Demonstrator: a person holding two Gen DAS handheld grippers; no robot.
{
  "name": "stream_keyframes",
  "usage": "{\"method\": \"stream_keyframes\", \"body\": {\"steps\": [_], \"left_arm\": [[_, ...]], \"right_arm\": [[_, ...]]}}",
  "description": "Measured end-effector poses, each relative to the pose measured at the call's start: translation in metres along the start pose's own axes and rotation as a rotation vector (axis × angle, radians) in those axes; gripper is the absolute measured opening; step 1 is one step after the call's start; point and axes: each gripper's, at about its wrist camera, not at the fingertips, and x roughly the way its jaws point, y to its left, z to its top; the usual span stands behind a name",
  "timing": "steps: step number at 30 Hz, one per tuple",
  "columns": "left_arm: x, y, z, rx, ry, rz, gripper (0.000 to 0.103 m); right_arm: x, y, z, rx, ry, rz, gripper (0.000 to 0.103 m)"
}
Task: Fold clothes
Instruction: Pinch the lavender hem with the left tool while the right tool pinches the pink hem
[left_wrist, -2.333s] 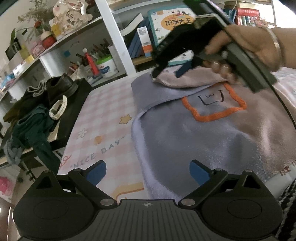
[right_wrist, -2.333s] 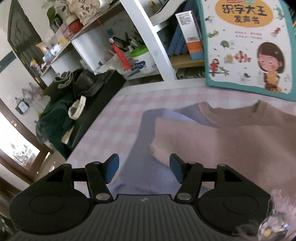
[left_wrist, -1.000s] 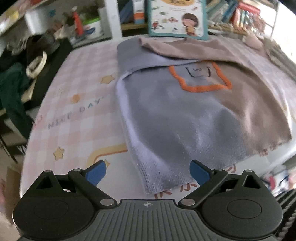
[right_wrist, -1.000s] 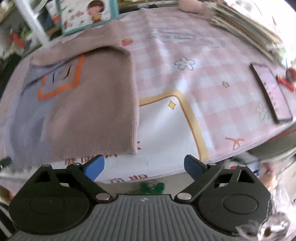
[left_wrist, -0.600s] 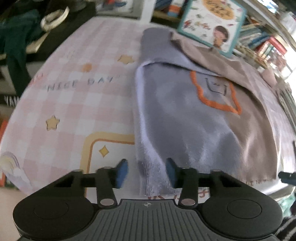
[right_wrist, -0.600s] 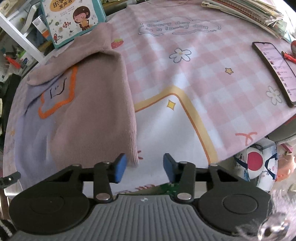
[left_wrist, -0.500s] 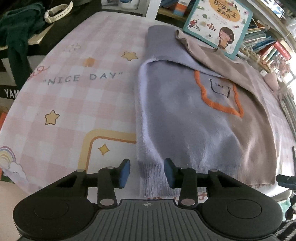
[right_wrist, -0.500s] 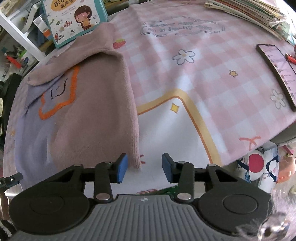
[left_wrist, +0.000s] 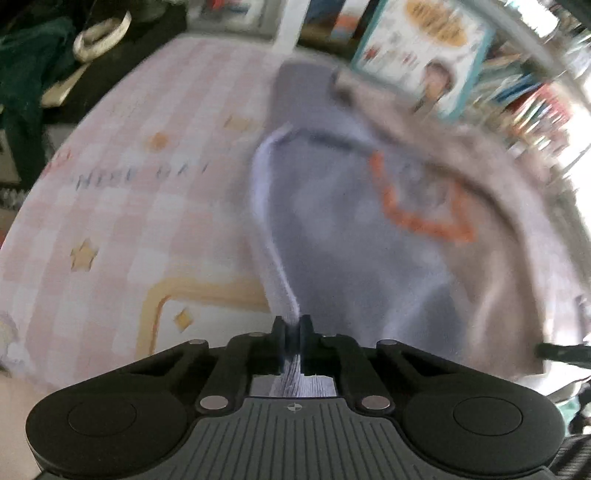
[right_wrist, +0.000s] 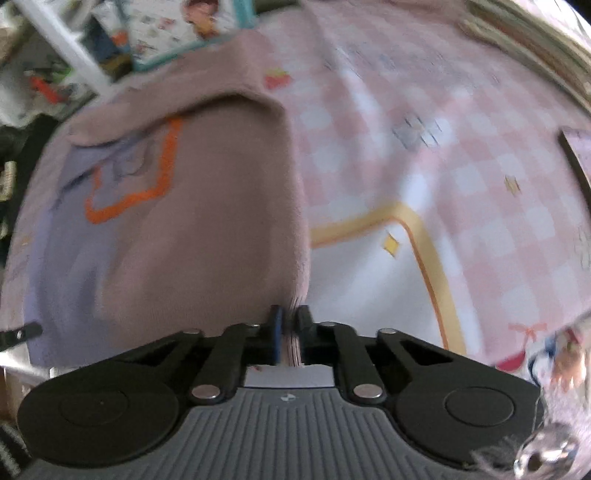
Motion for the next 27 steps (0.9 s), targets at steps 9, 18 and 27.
{"method": "stream_keyframes", "body": {"steps": [9, 18, 27], "left_arm": [[0.017, 0.02, 0.001, -0.096, 0.1, 0.013, 0.016], [0.032, 0.034, 0.002, -0.19, 0.133, -0.001, 0.022], [0.019, 0.023, 0.01, -0.055, 0.097, 0.014, 0.005]], "right_arm": [[0.001, -0.017, 0.004, 0.053, 0.039, 0.04, 0.007], [0.018, -0.021, 0.007, 0.112, 0.073, 0.049, 0.017], [-0.012, -0.02, 0.003, 0.111, 0.0, 0.12, 0.006]]}}
